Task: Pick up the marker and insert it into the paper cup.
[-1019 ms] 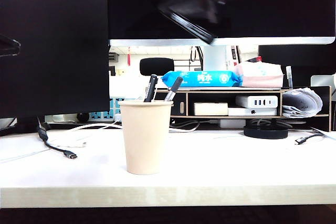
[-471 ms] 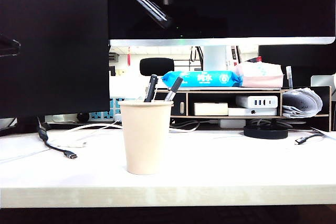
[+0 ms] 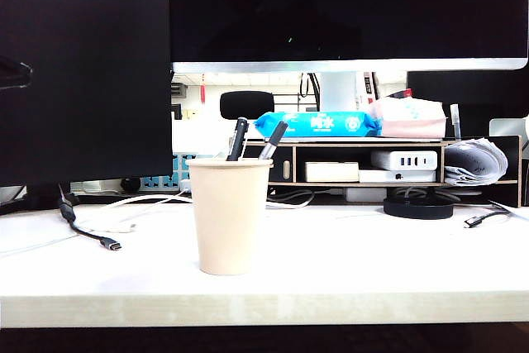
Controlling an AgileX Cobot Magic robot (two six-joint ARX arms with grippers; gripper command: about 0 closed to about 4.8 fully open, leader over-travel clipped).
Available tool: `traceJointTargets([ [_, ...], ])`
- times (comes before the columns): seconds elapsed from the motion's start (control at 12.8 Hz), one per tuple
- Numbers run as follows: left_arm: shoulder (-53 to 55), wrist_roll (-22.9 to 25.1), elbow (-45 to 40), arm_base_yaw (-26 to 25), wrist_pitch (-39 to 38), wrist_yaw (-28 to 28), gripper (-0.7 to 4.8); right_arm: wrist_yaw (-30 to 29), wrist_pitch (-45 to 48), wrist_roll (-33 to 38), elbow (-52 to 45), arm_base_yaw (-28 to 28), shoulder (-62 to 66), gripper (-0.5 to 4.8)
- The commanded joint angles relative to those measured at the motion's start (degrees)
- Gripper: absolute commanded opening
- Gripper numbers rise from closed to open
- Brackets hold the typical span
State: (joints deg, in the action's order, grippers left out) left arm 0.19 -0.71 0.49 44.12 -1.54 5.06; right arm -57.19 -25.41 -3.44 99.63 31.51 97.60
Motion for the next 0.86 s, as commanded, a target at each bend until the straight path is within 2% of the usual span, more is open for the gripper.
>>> traceJointTargets([
  [0.08, 0.00, 0.24, 0.04, -0.02, 0.33, -0.15, -0.04, 4.44, -7.58, 0.20, 0.13, 0.33, -9.20, 0.59],
  [0.31, 0.00, 0.24, 0.04, -0.02, 0.35, -0.15, -0.04, 7.15, -10.84, -0.02, 0.13, 0.31, -15.56, 0.59],
  [0.55, 0.00, 0.24, 0.04, -0.02, 0.33, -0.15, -0.04, 16.15, -15.32, 0.20, -1.62, 0.33, -24.33, 0.67],
  [0.71, 0.00, 0.24, 0.04, -0.02, 0.35, -0.15, -0.04, 20.61, -17.33, 0.42, -7.04, 0.33, -33.29, 0.92],
  [0.86, 0.00, 0.24, 0.04, -0.02, 0.35, -0.15, -0.04, 24.13, -16.98, 1.90, -12.72, 0.33, -41.05, 0.92],
])
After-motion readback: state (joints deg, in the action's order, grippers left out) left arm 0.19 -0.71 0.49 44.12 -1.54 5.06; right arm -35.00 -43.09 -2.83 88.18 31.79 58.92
